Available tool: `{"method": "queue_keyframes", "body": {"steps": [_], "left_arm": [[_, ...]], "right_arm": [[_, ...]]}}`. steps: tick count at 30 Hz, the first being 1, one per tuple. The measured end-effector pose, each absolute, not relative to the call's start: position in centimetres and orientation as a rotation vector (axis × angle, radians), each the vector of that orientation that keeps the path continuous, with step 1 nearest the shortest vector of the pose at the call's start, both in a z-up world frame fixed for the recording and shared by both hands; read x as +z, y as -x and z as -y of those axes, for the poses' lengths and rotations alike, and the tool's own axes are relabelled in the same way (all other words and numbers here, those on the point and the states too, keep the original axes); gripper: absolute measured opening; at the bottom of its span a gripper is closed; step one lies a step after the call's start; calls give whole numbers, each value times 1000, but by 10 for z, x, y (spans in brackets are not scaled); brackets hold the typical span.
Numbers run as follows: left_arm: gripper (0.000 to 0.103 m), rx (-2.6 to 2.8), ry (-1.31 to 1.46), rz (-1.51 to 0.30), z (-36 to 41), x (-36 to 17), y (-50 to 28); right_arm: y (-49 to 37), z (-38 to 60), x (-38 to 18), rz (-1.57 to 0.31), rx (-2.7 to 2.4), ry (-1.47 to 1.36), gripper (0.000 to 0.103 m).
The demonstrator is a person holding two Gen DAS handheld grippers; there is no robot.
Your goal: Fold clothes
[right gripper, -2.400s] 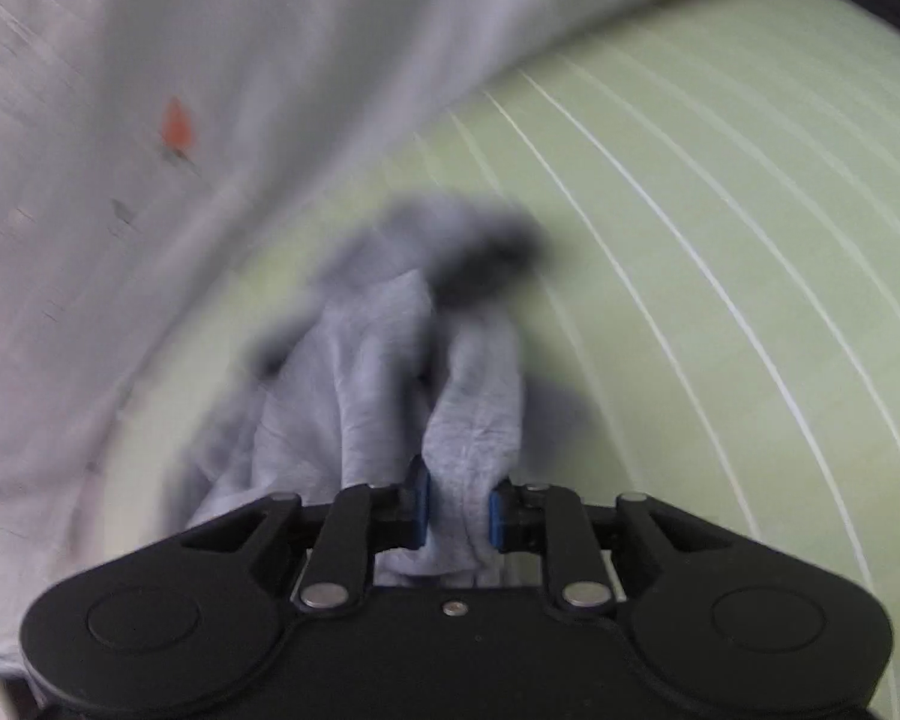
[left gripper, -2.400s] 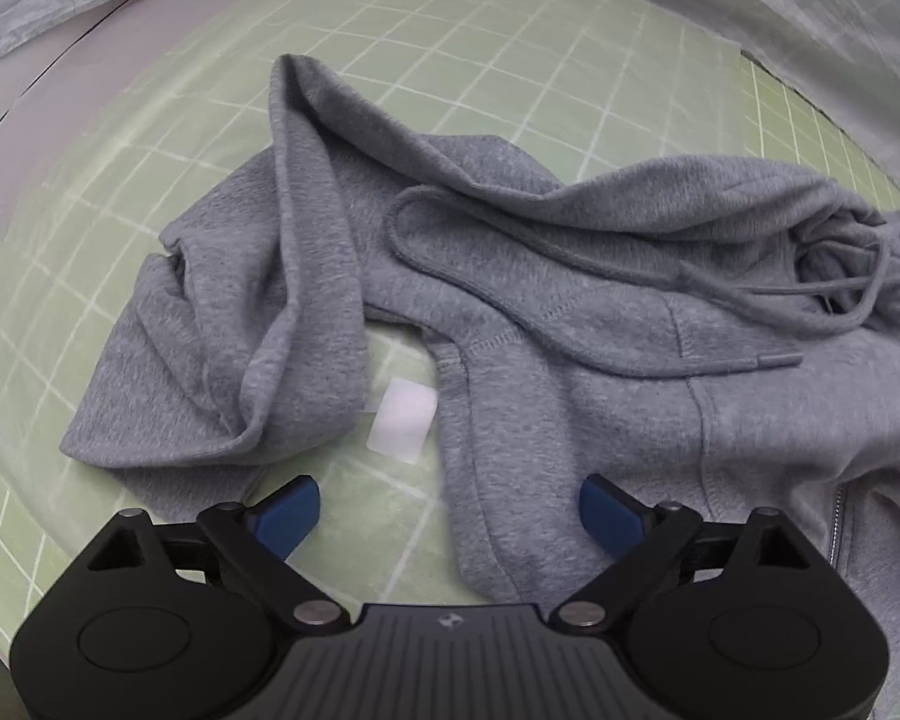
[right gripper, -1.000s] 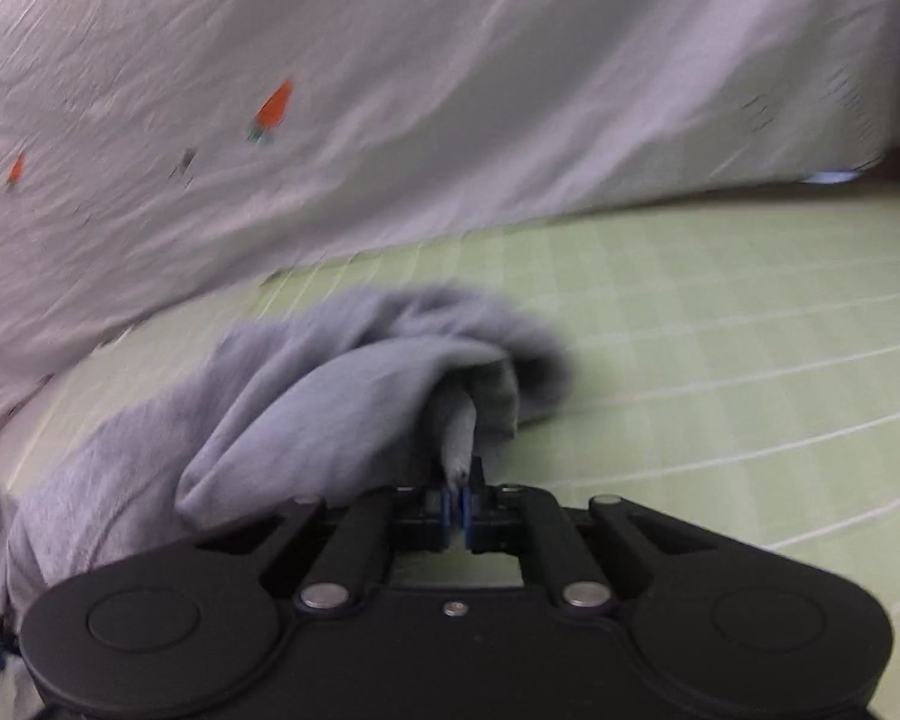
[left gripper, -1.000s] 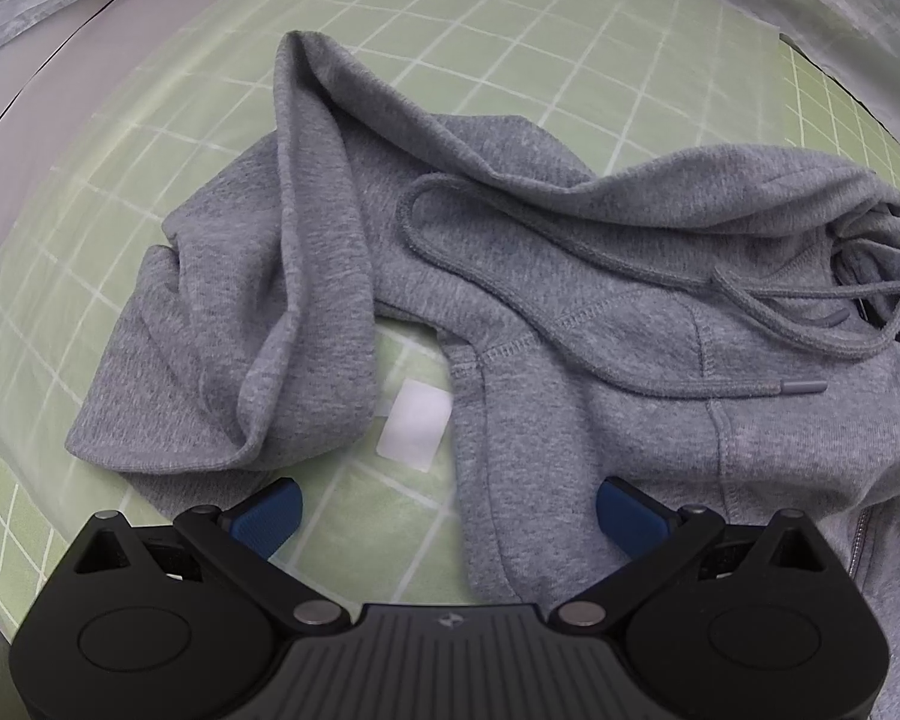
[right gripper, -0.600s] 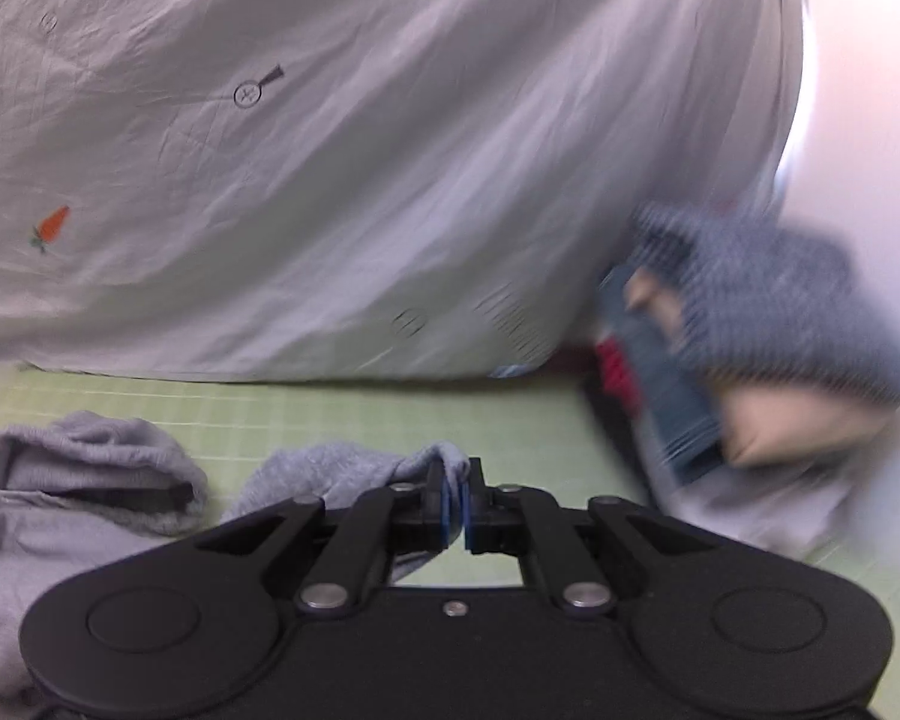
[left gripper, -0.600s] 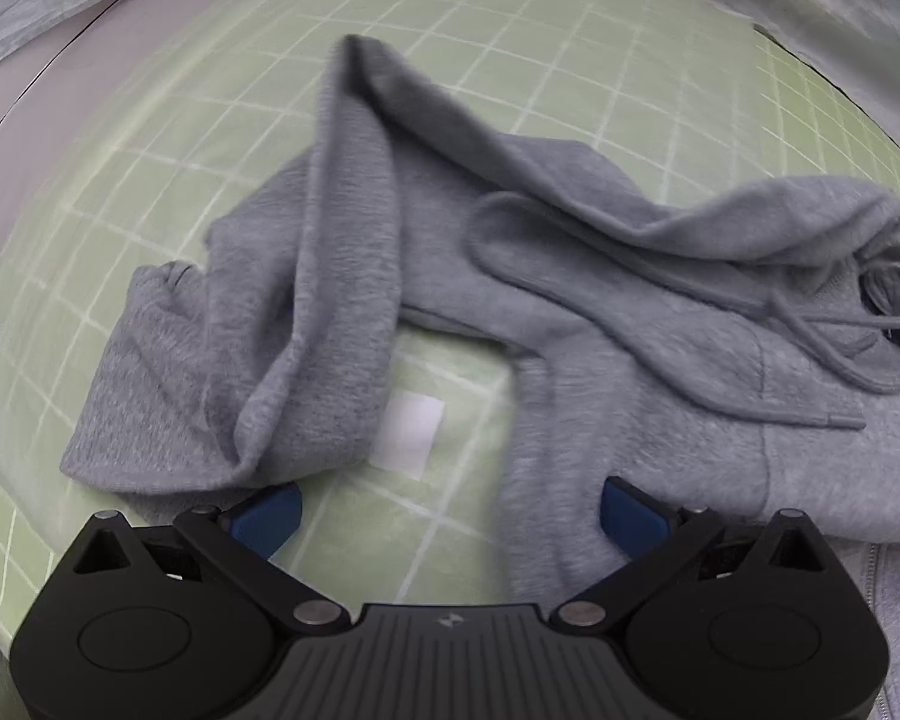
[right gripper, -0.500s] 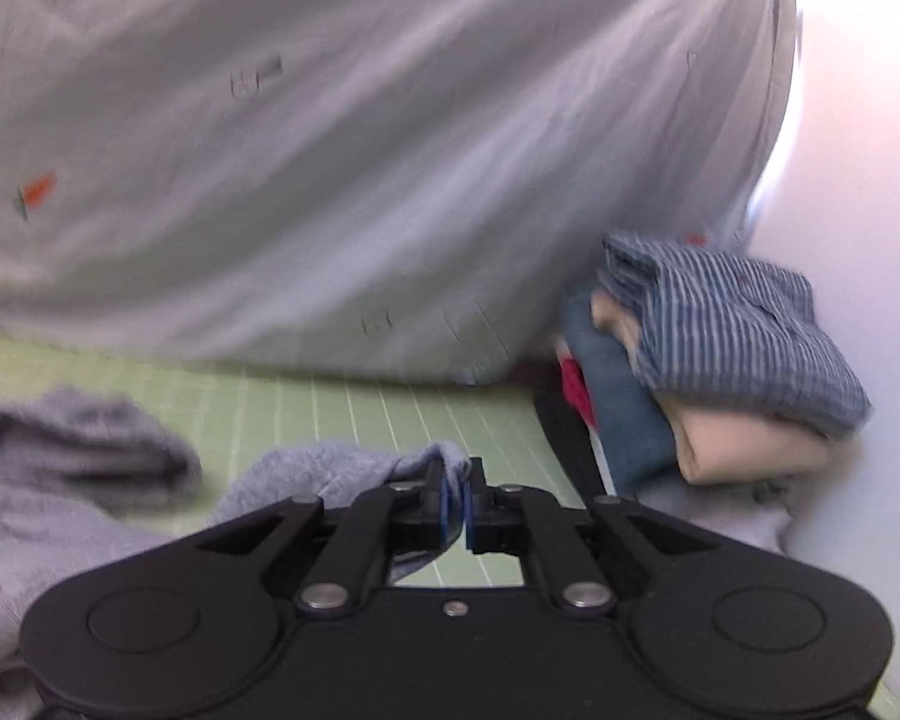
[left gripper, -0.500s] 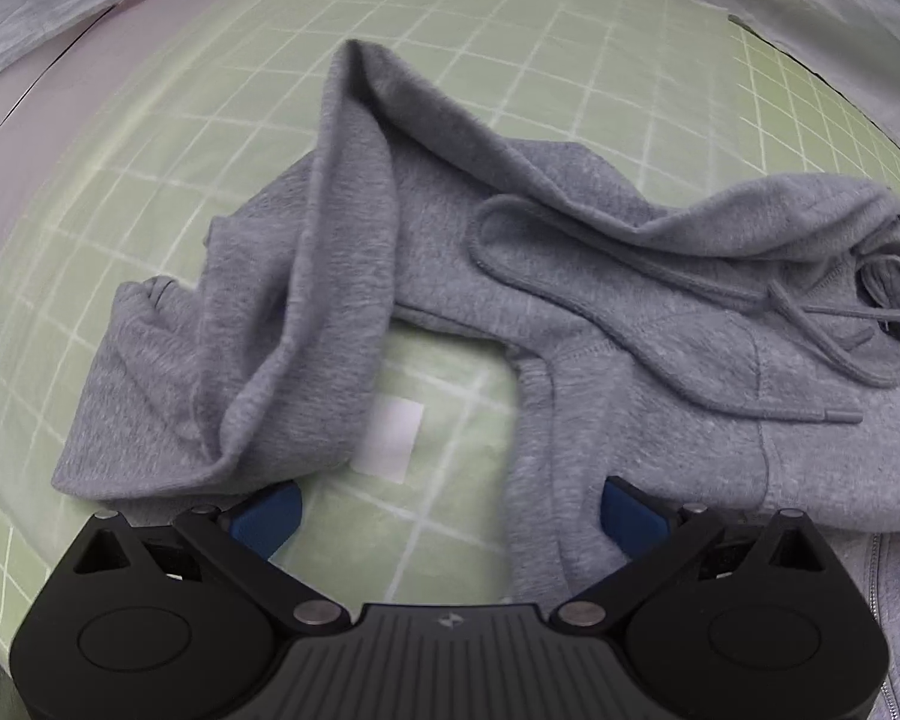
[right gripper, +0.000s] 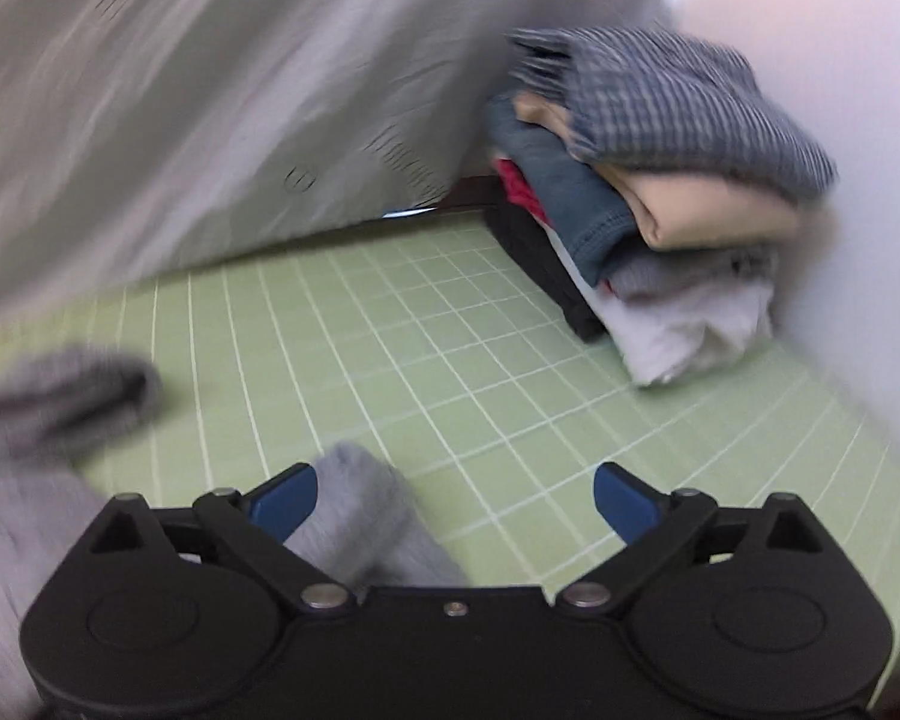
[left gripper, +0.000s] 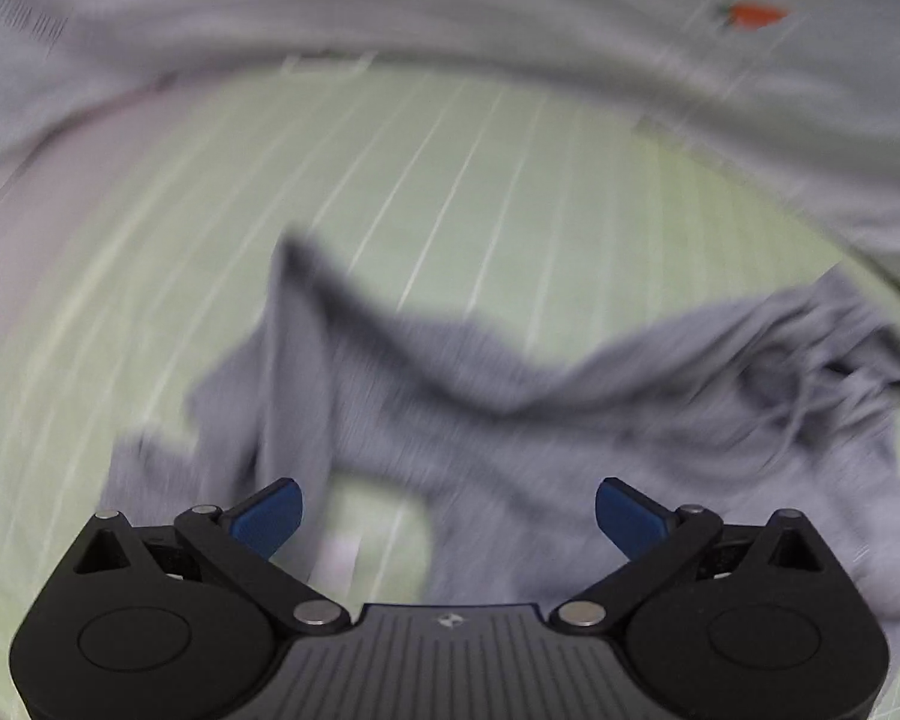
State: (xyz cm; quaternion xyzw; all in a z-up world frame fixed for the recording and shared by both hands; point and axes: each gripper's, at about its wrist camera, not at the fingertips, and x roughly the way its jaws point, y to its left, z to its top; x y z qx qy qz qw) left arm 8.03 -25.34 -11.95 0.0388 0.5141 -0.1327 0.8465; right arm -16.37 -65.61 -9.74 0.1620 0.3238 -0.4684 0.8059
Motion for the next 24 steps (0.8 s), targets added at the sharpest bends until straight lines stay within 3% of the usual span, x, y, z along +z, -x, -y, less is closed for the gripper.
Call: {"method": "queue_keyframes", "body": {"steps": [5, 10, 12, 13, 15, 16, 24], "left_arm": [[97, -458, -141, -1034, 313, -110, -114], [96, -592, -192, -1042, 375, -142, -138], [86, -638, -218, -1051, 396, -156, -143], [75, -660, -230, -1055, 405, -163, -145], [42, -670, -216, -1057, 410, -171, -147], [7, -665, -185, -1046, 406, -171, -147], [8, -574, 100, -1050, 354, -174, -152]], "right_arm": [[148, 652, -107, -738, -958, -348, 100], [136, 640, -117, -795, -896, -343, 100], [132, 636, -121, -820, -878, -340, 100], [129, 635, -123, -832, -874, -332, 100], [124, 633, -126, -853, -873, -318, 100], [121, 632, -127, -861, -871, -312, 100], [72, 636, -122, -835, -741, -323, 100]]}}
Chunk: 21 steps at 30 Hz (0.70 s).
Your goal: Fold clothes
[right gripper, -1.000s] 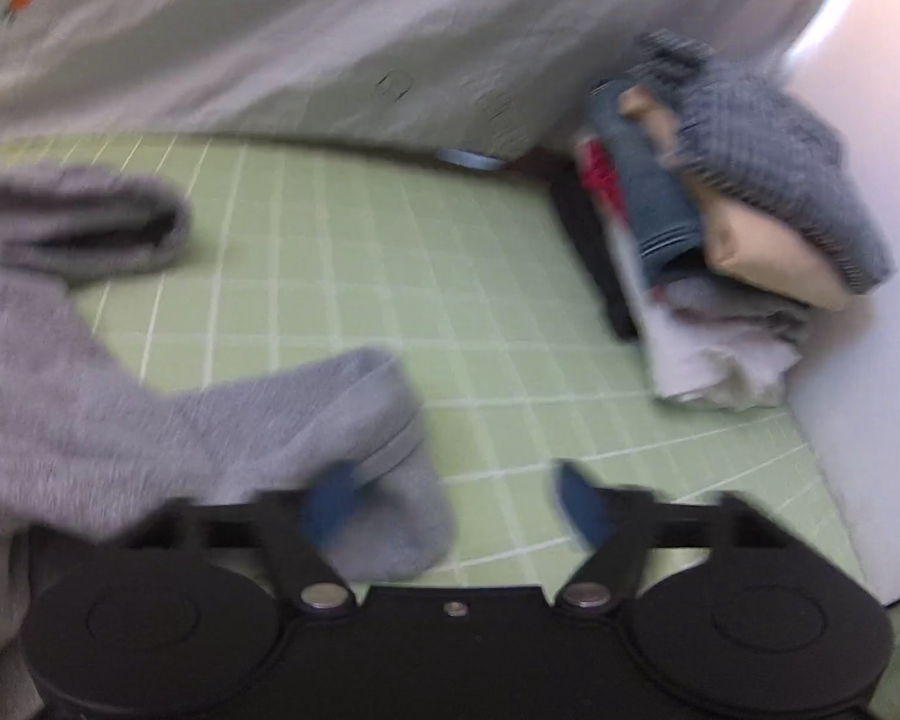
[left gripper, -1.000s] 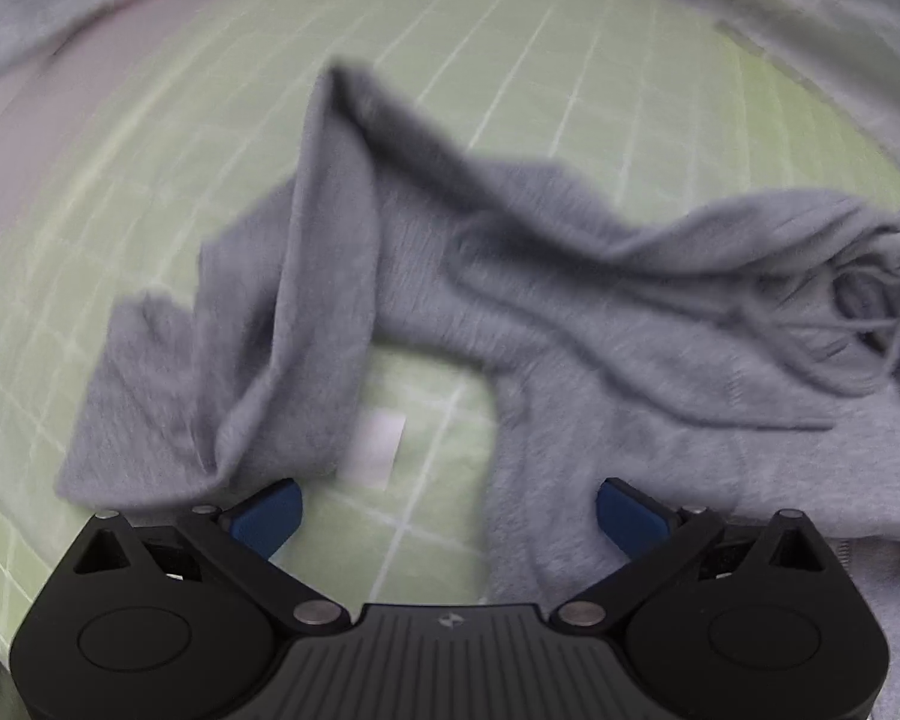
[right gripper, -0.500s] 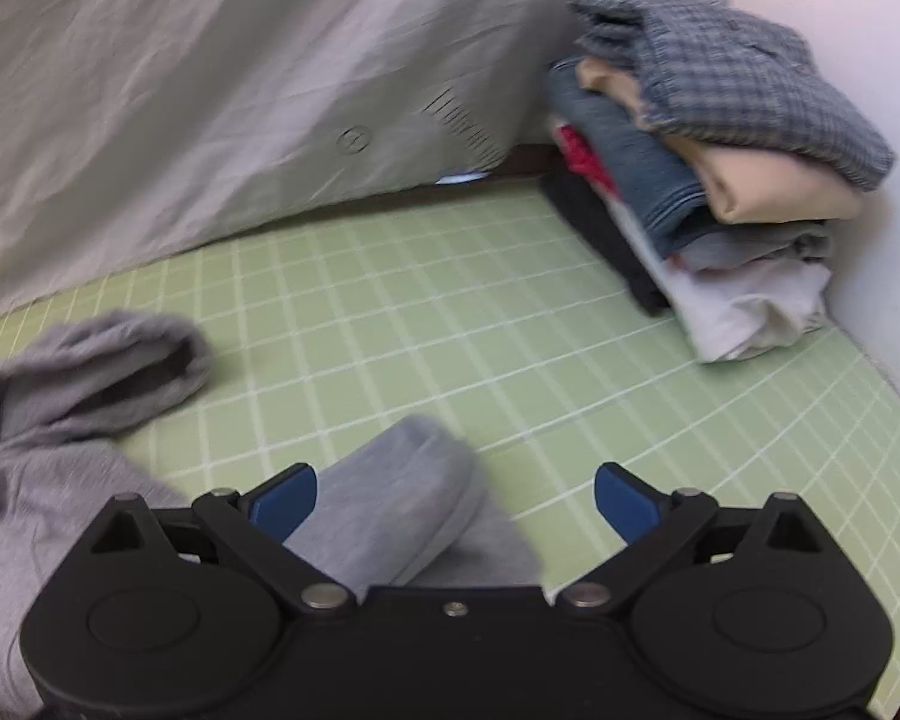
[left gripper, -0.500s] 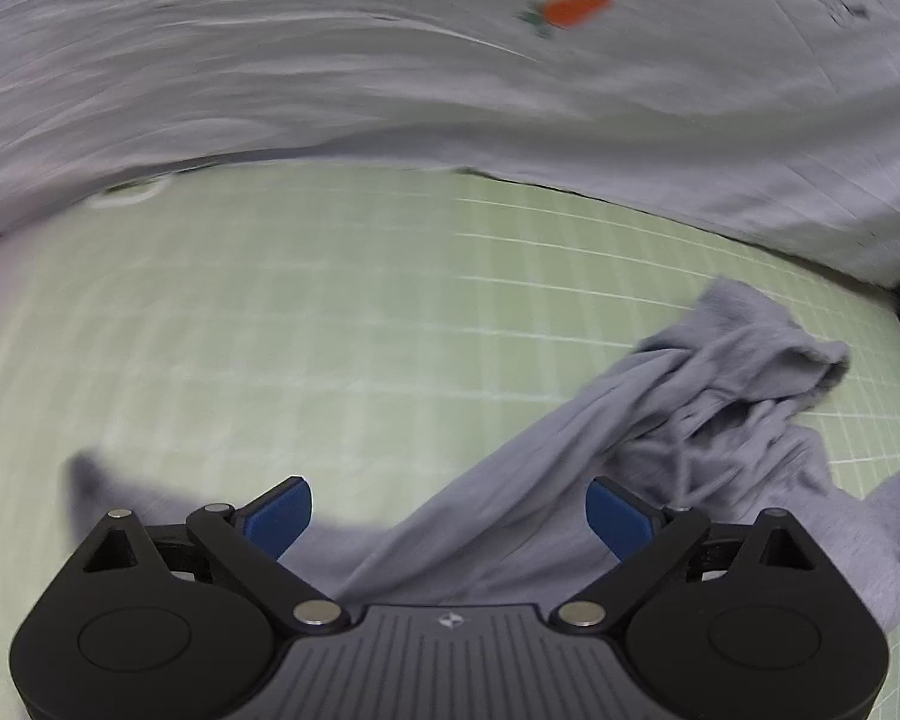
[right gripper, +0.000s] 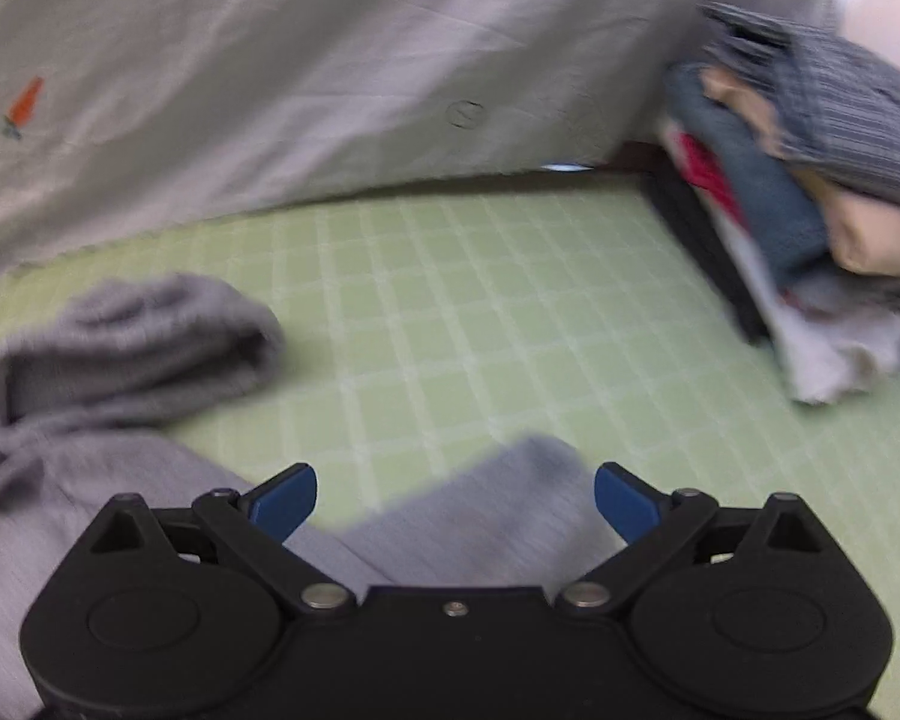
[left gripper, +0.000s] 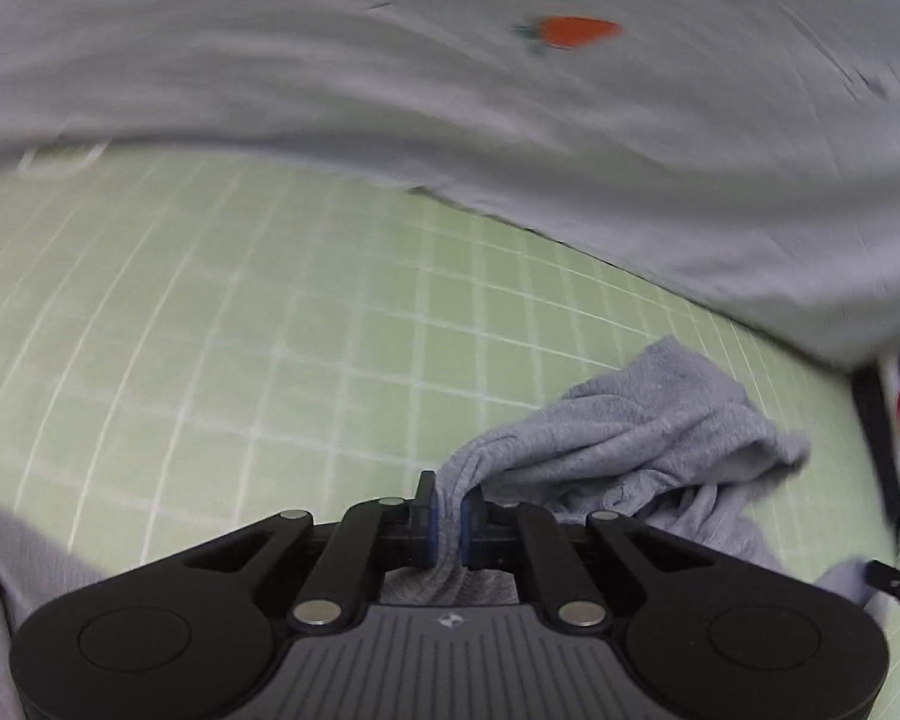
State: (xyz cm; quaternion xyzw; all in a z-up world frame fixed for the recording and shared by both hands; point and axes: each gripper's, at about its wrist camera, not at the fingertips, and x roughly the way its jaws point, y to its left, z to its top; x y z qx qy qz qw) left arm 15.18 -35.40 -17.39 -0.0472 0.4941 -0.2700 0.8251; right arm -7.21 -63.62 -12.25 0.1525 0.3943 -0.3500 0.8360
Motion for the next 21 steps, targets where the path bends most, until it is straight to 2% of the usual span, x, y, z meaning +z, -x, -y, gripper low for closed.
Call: {"method": "queue_keyframes", "body": {"steps": [4, 6, 10, 11, 12, 13, 14, 17, 21], "left_arm": [[8, -552, 157, -1091, 342, -186, -152], [9, -551, 159, -1098, 342, -187, -152], [9, -554, 160, -1105, 341, -189, -153], [9, -556, 163, -1103, 341, -189, -153], [9, -557, 166, -1102, 340, -189, -153], [8, -562, 161, -1100, 340, -189, -154], [7, -569, 154, -1096, 340, -189, -154], [7, -584, 163, -1064, 338, -178, -160], [7, -596, 189, -948, 334, -146, -177]], "right_arm": [[23, 642, -133, -800, -572, -420, 93], [-7, 641, -144, -826, -517, -405, 81], [-55, 637, -161, -887, -489, -304, 69], [-63, 638, -164, -906, -467, -297, 60], [-71, 640, -166, -928, -435, -294, 39], [-77, 641, -166, -943, -407, -285, 30], [-82, 641, -163, -935, -394, -259, 7], [-92, 643, -132, -813, -372, -166, 6], [-111, 656, -62, -575, -402, -84, 6]]}}
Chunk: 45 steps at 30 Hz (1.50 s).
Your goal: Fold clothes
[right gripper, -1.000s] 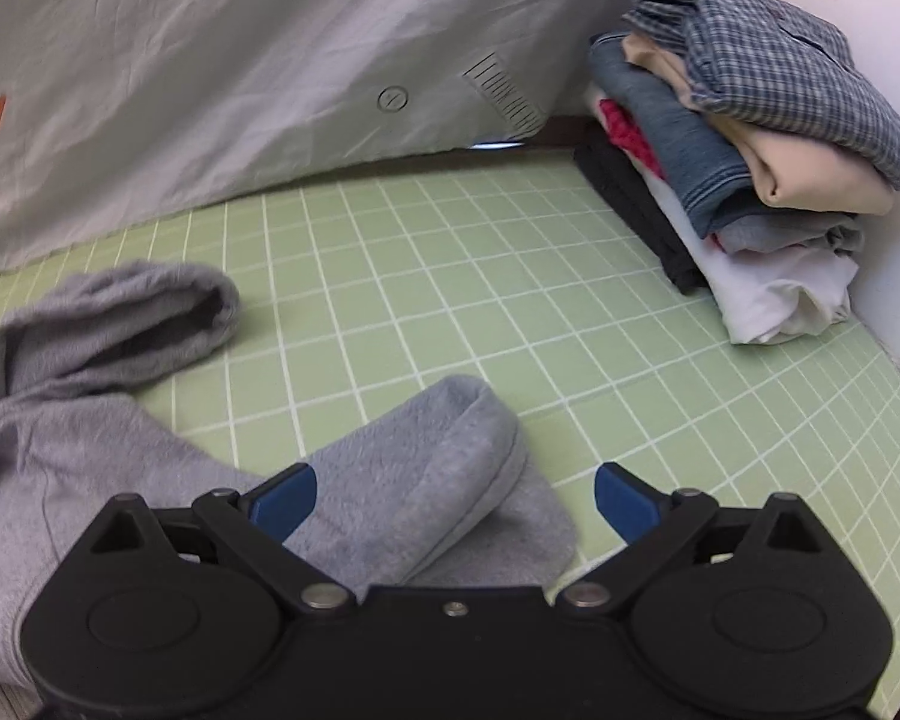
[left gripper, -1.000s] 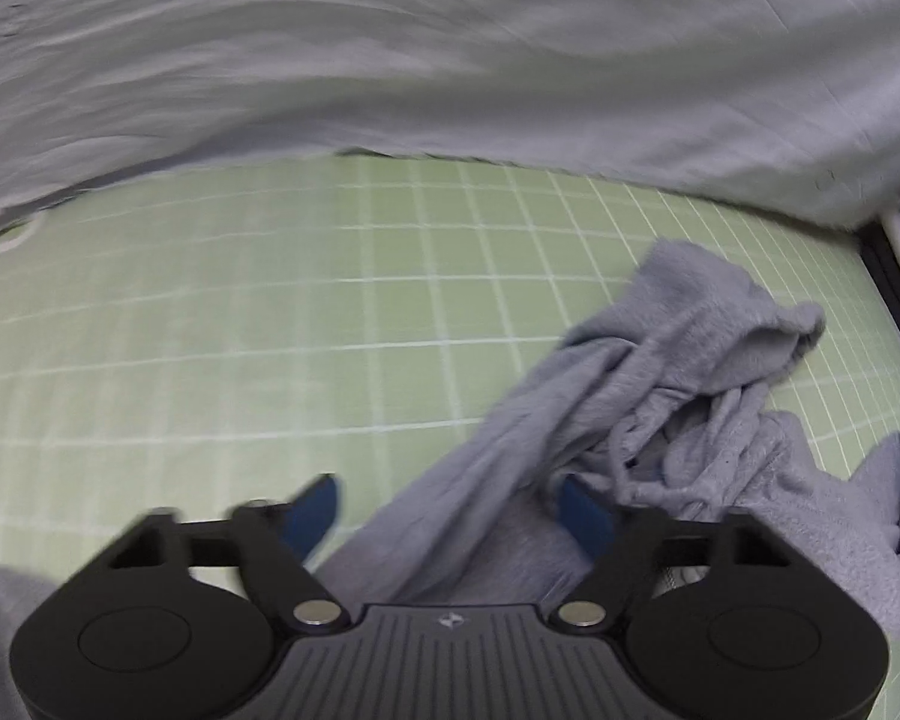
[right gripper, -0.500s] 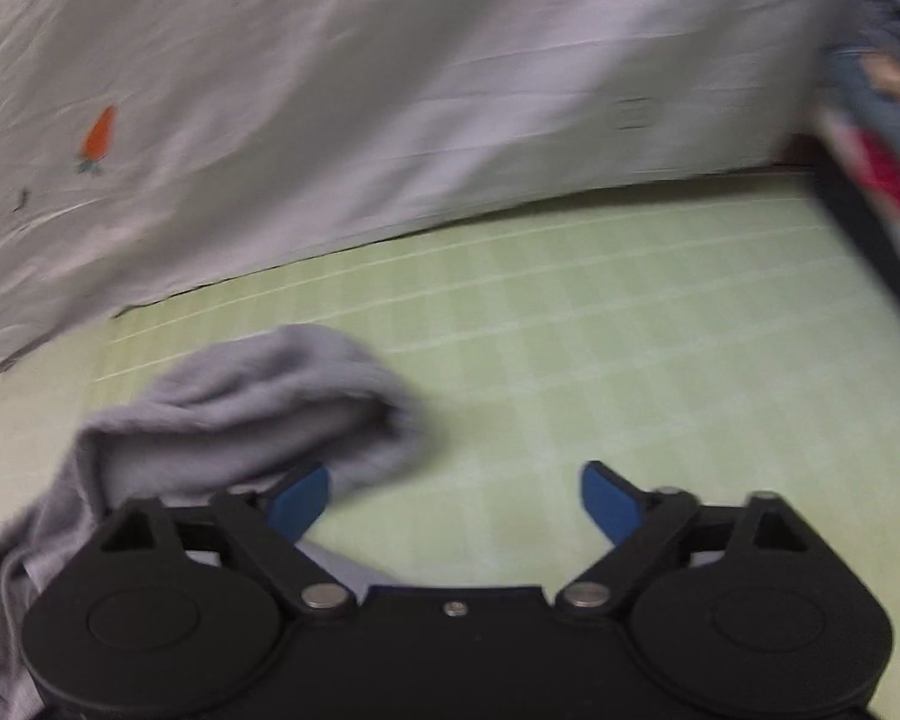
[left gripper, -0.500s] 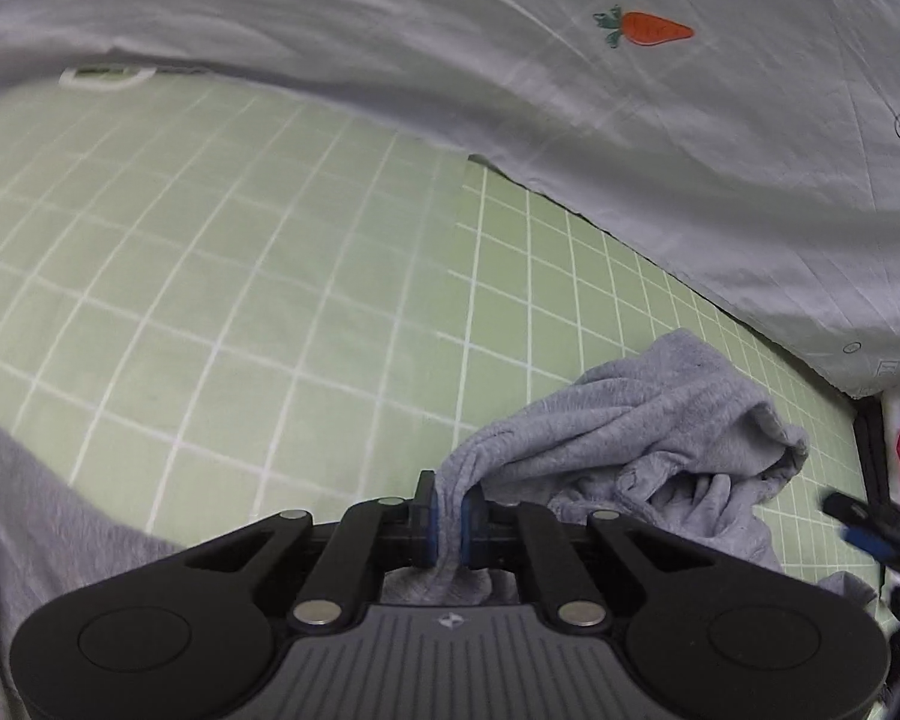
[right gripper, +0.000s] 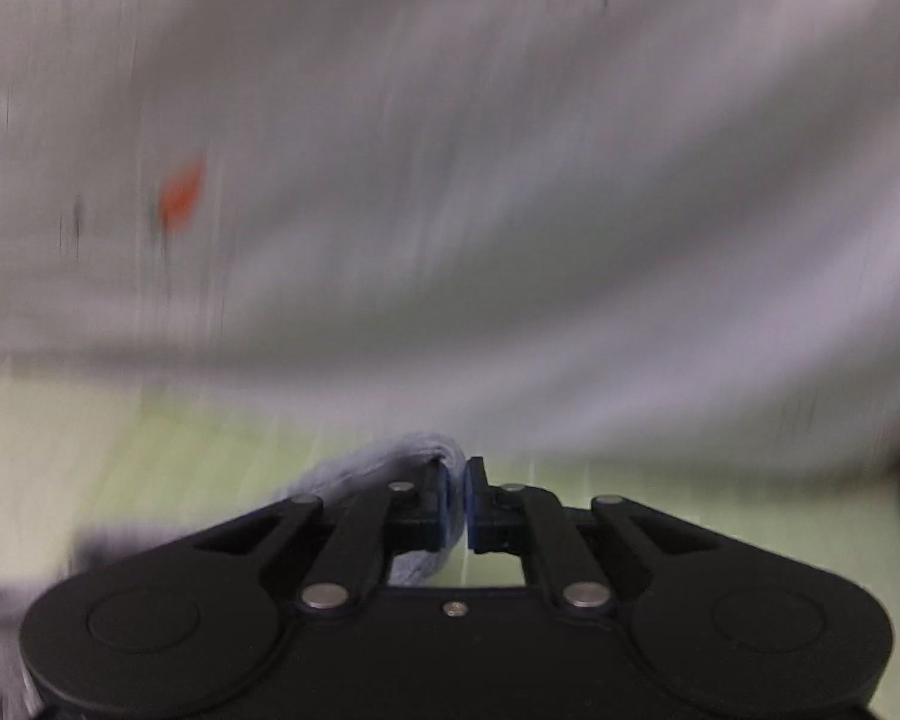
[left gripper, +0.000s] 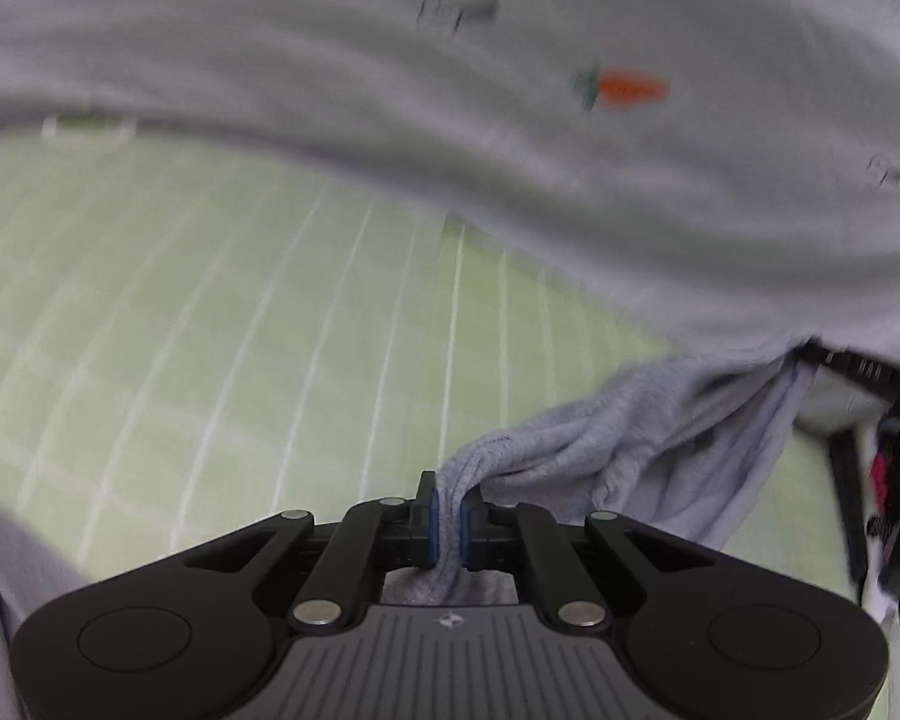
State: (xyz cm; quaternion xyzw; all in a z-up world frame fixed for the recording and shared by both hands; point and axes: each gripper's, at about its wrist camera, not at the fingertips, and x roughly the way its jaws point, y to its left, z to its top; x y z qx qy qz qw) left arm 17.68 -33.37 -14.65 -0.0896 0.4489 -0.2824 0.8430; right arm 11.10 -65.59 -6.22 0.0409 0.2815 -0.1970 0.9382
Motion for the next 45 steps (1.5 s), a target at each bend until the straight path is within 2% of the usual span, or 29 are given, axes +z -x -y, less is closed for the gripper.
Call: {"method": "queue_keyframes", "body": {"steps": [3, 4, 6, 7, 9, 11, 13, 19, 23, 24, 26, 33, 39, 40, 42, 45], "left_arm": [[9, -546, 193, -882, 336, -135, -198], [14, -520, 197, -870, 337, -132, -206], [19, -459, 173, -917, 340, -139, -216], [23, -427, 158, -946, 341, -143, -220], [31, -412, 168, -952, 337, -142, -211], [52, -412, 167, -937, 329, -134, -189], [56, -396, 153, -941, 314, -130, -165], [59, -326, 165, -1059, 263, -136, -89], [59, -317, 215, -1180, 244, -153, -47], [59, -322, 229, -1211, 242, -158, -38], [59, -345, 252, -1252, 241, -164, -25], [63, -422, 236, -1286, 248, -170, 19], [67, -422, 214, -1281, 252, -175, 45], [67, -413, 219, -1275, 252, -175, 47], [67, -393, 225, -1264, 253, -175, 51], [69, -365, 229, -1247, 255, -175, 55]], "right_arm": [[-121, 660, -23, -433, -403, -64, 7], [-125, 660, -14, -404, -402, -60, 10], [-129, 658, -22, -456, -415, -56, 59], [-129, 656, -29, -494, -426, -52, 64], [-125, 651, -44, -565, -448, -51, 63], [-94, 642, -62, -609, -467, -89, 66], [-60, 633, -79, -653, -489, -130, 68], [69, 613, -106, -754, -613, -272, 67], [138, 601, -129, -814, -622, -368, 53], [145, 597, -135, -820, -607, -398, 48], [161, 588, -145, -833, -576, -459, 44], [166, 564, -164, -858, -421, -524, 43], [147, 543, -170, -891, -342, -364, 43], [146, 540, -170, -900, -338, -317, 39], [146, 539, -169, -900, -317, -257, 15], [158, 556, -166, -886, -369, -239, 9]]}}
